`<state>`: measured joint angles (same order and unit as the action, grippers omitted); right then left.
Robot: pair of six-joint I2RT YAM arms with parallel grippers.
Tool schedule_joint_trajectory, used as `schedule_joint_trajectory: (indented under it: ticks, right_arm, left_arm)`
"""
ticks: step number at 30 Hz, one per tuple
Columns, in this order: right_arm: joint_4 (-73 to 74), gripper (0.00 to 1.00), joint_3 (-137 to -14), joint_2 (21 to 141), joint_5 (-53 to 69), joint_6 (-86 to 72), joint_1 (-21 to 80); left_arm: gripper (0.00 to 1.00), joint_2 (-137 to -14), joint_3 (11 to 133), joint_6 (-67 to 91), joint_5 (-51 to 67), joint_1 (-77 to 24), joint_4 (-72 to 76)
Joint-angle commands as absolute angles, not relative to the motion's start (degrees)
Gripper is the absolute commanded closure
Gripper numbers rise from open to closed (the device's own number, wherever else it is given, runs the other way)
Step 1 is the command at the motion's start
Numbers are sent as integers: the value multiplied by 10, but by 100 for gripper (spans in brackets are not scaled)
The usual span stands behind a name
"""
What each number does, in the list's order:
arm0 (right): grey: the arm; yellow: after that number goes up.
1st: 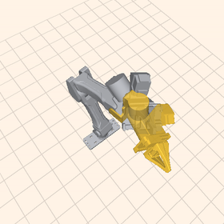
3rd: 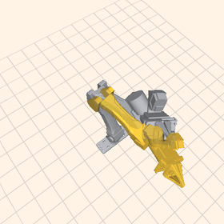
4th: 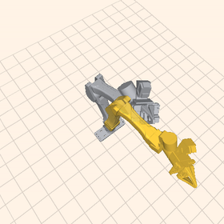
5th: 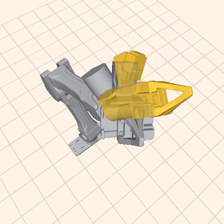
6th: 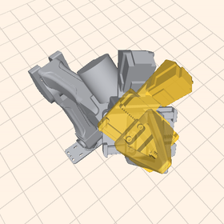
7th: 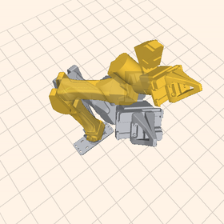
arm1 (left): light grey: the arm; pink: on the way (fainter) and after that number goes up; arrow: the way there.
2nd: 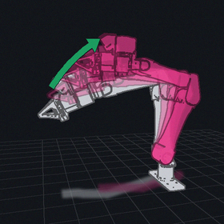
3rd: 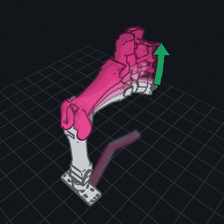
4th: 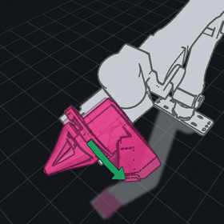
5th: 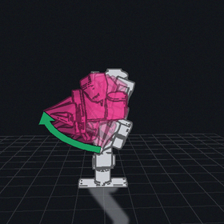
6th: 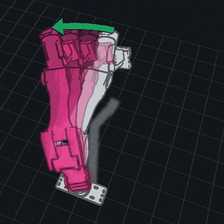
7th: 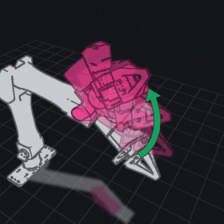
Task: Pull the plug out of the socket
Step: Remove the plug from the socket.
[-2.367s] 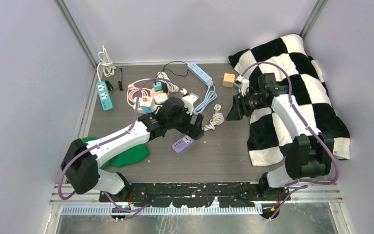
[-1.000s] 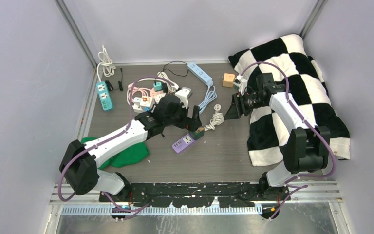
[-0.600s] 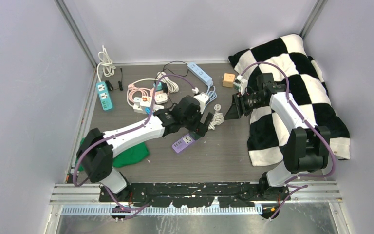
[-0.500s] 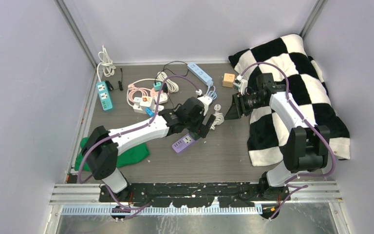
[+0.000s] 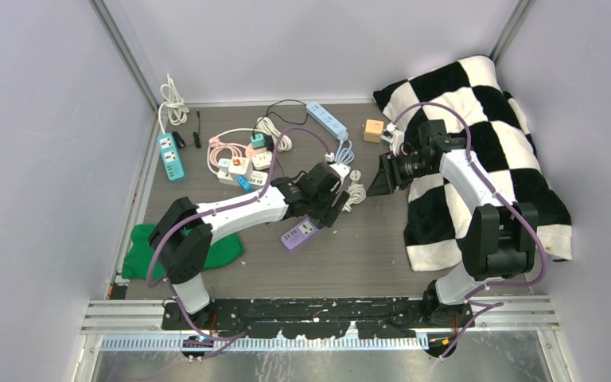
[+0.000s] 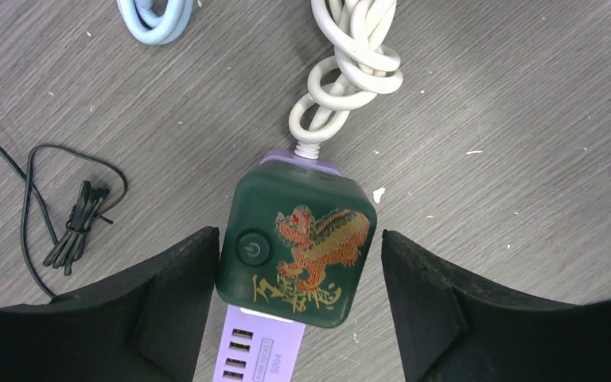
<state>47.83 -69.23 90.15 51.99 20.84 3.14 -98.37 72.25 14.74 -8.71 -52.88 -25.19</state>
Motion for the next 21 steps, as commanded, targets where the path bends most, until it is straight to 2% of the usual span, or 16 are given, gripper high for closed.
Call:
schedule_joint_trajectory:
  ticks: [1, 8, 12, 15, 19, 21]
  right_arm:
    - [479, 44, -714, 903, 522, 218, 29]
    - [480, 44, -714, 905, 522, 218, 29]
    - [481, 44, -713, 908, 522, 218, 29]
    - [482, 44, -713, 910, 522, 219, 29]
    - [482, 44, -714, 913, 522, 218, 29]
    - [482, 44, -715, 913, 522, 218, 29]
  left_arm:
    - [27, -998, 754, 151, -76, -530, -252]
    - [34, -1026, 765, 157, -70, -530, -265]
    - [54, -1033, 769, 161, -74, -530, -269]
    - [63, -1032, 768, 159, -72, -530, -270]
    - [64, -1019, 756, 156, -67, -529, -253]
    - [58, -1013, 748, 154, -63, -530, -245]
